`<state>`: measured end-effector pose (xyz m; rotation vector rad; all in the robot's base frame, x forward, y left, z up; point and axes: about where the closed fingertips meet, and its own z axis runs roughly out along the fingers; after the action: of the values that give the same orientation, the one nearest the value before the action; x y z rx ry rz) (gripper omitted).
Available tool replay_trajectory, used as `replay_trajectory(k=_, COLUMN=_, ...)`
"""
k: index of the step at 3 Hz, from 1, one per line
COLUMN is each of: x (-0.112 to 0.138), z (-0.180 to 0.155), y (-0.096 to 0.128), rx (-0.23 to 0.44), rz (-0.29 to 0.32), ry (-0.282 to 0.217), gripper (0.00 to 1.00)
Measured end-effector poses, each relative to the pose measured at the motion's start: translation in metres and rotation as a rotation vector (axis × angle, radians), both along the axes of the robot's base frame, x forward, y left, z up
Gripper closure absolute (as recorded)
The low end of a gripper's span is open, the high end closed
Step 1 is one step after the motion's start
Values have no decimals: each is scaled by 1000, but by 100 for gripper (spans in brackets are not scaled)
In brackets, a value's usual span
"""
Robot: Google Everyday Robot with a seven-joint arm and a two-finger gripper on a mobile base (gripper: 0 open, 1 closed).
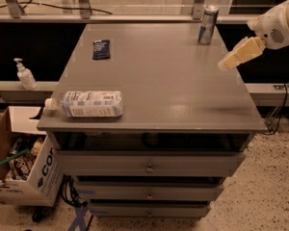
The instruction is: Move redbull can near rxbar blueberry
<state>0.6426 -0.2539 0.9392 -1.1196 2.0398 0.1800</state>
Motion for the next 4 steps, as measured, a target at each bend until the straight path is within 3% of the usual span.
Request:
replay_trajectory(k=2, x=8, z=-19, y=10, rx=7, rz=-6, ry=9, gripper=0)
replay_trajectory(k=4, x=68, z=-61, y=15, rx=150, rz=-79, ry=-14, gripper=0)
